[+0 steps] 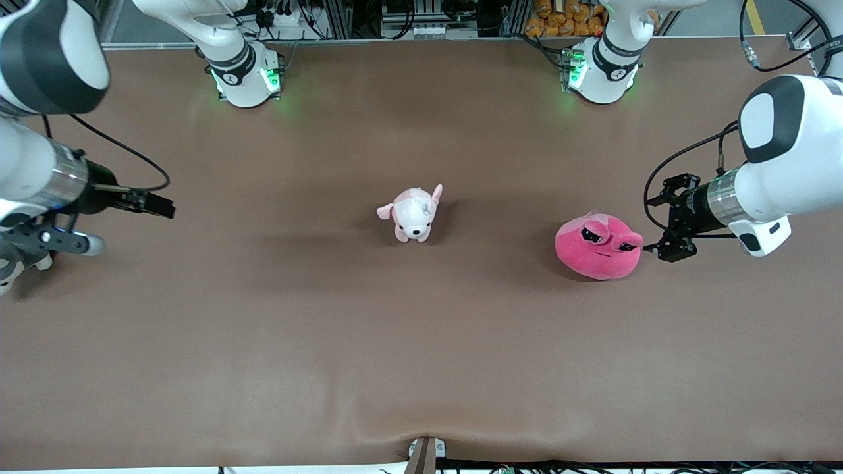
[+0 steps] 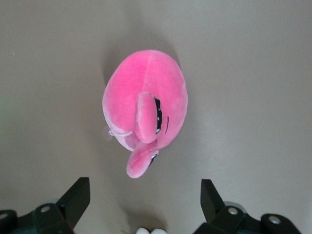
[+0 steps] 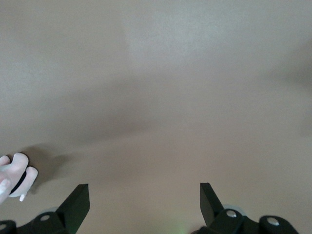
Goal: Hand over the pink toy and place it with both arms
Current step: 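Grasp the pink plush with the left gripper while the right gripper approaches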
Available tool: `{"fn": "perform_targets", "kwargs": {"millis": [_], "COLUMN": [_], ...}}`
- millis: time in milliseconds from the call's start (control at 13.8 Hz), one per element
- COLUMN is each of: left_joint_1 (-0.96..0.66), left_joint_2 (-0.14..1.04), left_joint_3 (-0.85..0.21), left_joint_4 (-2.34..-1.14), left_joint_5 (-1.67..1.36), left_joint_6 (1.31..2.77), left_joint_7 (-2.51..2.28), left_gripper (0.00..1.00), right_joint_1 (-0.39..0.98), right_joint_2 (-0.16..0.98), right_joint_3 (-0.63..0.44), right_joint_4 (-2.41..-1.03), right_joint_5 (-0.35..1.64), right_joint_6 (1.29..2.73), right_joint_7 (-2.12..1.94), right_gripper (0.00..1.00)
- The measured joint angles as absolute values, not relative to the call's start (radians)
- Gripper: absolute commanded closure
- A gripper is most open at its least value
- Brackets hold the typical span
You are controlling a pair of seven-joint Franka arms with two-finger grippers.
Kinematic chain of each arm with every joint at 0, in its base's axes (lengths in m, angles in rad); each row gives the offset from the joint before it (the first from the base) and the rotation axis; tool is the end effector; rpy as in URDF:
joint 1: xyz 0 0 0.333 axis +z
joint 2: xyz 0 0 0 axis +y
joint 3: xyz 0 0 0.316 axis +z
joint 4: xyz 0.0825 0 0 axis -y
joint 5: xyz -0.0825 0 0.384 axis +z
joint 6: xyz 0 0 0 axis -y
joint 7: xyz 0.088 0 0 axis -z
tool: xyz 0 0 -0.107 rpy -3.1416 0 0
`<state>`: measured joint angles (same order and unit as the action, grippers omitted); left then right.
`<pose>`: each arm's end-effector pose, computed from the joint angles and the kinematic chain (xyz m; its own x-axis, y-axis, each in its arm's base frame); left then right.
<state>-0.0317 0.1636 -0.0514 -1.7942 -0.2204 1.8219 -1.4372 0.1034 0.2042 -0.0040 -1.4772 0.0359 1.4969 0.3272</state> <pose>0.5896 -0.0657 0.4470 0.1298 0.9651 -0.2276 0.9810 -0.1584 -0.1120 0.5991 0.0641 0.5441 0.9567 -0.2249 -0.1849 -0.2240 -0.9742 0.0259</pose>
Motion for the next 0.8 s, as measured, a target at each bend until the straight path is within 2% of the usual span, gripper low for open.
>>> {"fn": "perform_targets", "kwargs": {"millis": [798], "left_joint_1": [-0.006], "left_joint_2": [0.233], "left_joint_3": [-0.05], "left_joint_4": [-1.851], "left_joint_5": [-0.236], "left_joint_6": [1.887], "left_joint_7": [-1.498], "left_gripper": [0.0], "right_joint_1": [0.107], "right_joint_2": [0.222], "right_joint_3": [-0.01], "right_joint_4": [-1.469], "right_joint_5": [0.036], "right_joint_6": [1.499], "right_joint_7": [0.467], "right_gripper": [0.0]}}
